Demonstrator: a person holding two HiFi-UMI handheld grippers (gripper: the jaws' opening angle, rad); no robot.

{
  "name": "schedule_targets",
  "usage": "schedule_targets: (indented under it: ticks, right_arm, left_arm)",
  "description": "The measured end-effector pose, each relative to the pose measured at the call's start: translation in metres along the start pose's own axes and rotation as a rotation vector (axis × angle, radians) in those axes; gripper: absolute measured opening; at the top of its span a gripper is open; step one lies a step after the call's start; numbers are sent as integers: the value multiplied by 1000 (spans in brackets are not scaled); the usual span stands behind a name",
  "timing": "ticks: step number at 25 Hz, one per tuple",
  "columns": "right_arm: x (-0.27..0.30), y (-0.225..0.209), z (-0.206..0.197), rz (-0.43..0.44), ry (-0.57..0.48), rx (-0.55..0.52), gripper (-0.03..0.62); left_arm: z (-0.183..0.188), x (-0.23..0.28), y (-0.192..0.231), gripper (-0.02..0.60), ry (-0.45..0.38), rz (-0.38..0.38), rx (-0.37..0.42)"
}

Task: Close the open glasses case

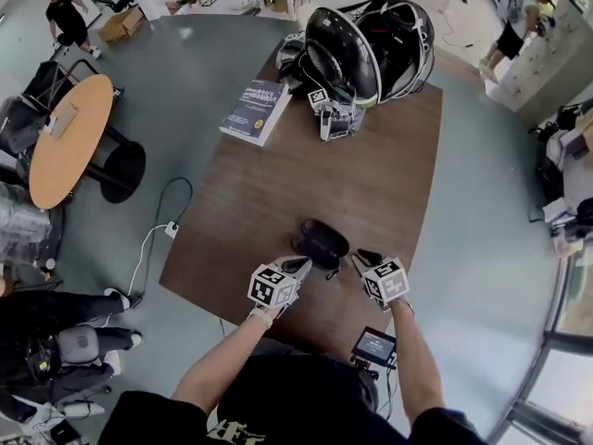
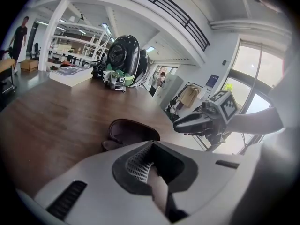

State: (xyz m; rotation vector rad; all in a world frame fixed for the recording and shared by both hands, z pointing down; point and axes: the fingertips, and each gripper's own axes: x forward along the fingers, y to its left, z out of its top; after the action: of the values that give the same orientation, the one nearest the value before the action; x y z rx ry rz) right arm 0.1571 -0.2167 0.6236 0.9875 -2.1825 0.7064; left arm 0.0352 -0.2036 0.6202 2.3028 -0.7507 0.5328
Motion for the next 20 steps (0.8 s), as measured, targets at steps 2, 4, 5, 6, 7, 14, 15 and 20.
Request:
schedule_targets:
  ticks: [2,4,5,6,7,14,15,20]
  right_arm:
    - [10,-3,-5,-2,20,2,48]
    - [19,-6,-7,2,33,7,49]
    - [25,-7,-7,3,40,9,55]
    - [30,-9,-7,3,47,9,58]
    - [36,-12,-7,1,53,6,58]
    - [66,-27,7,5,76,-7,58]
    - [69,-27,9,10,79,-15,58]
    - [73,-21,16,39,83,-41,57]
  left_arm:
    - [-3,5,1,5,6,2,-15]
    - [-3,10,2,5,2,3,-37]
    - [-2,13,4,5,2,5,-47]
    - [-2,16,5,5,6,10,-53]
    - [-3,19,7,5,14,16,-53]
    - [-17,36,27,5,89,43,-25]
    - [-19,37,29,5,92,45,-33]
    - [-25,39,34,5,97,51,-69]
